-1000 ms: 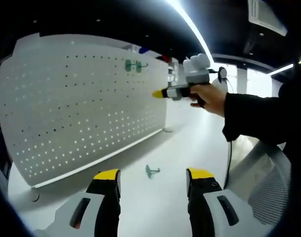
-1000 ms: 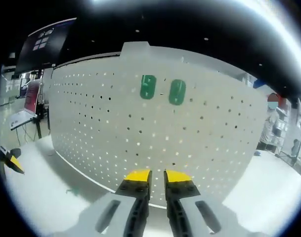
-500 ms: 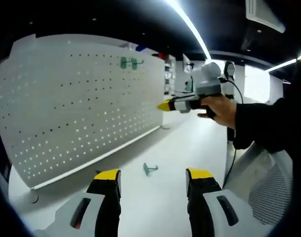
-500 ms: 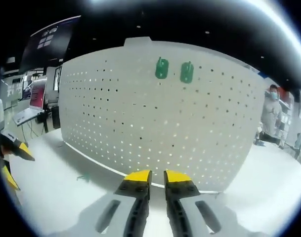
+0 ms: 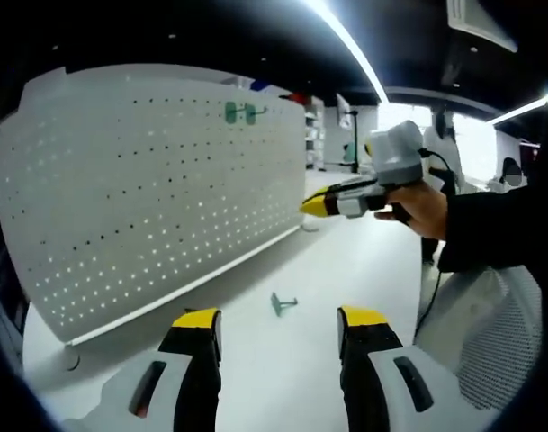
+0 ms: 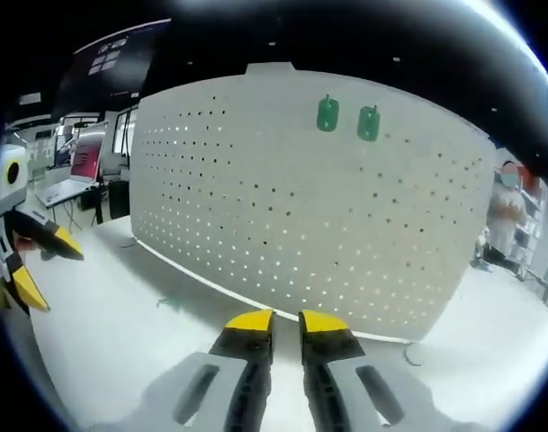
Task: Insert the hook assembly into the mounting plate slot until the hook locks in place.
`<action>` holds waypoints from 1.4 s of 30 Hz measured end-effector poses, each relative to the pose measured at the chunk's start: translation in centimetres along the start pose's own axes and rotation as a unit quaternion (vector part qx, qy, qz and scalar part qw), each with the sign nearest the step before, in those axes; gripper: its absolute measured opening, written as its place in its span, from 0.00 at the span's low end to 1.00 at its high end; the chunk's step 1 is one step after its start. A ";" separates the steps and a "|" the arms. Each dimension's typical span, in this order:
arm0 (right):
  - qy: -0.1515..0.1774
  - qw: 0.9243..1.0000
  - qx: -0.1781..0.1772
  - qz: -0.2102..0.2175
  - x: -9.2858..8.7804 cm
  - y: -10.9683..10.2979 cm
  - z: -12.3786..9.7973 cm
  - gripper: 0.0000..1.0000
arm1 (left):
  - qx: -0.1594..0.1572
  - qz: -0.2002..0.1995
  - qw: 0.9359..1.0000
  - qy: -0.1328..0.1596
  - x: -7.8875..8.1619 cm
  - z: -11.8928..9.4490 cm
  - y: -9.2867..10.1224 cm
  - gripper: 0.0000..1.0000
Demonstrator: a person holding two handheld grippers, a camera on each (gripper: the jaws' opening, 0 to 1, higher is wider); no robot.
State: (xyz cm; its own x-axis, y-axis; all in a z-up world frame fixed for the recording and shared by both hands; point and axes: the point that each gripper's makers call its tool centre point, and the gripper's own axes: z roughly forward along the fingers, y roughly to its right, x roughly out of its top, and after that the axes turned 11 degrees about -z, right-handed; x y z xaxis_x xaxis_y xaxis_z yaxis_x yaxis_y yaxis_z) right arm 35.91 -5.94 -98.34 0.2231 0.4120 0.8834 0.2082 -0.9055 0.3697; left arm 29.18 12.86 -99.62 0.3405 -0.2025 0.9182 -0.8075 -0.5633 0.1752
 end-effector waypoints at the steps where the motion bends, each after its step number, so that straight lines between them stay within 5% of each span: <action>1: 0.002 1.000 0.004 -0.002 0.1 -0.2 0.0 0.08 | 0.002 0.000 1.000 0.000 0.0 0.0 -0.1 0.53; 25: 0.009 0.990 0.123 -0.069 0.1 -8.2 2.5 0.09 | 0.015 -0.006 1.000 0.014 0.8 -0.4 -0.8 0.53; 35: 0.004 0.980 0.176 -0.091 0.0 -13.2 5.2 0.09 | 0.014 -0.008 1.000 0.015 0.9 -0.3 -0.6 0.53; 42: -0.002 0.976 0.193 -0.097 -0.1 -14.5 7.1 0.09 | 0.016 -0.009 1.000 0.012 0.7 -0.2 -0.8 0.53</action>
State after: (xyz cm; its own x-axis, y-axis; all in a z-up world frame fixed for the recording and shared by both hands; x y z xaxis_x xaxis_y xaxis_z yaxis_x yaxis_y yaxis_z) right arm 39.59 7.90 -105.81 0.1482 0.5730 0.8061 0.5901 -0.7053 0.3929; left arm 29.96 13.36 -99.08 0.3440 -0.1734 0.9228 -0.7852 -0.5921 0.1814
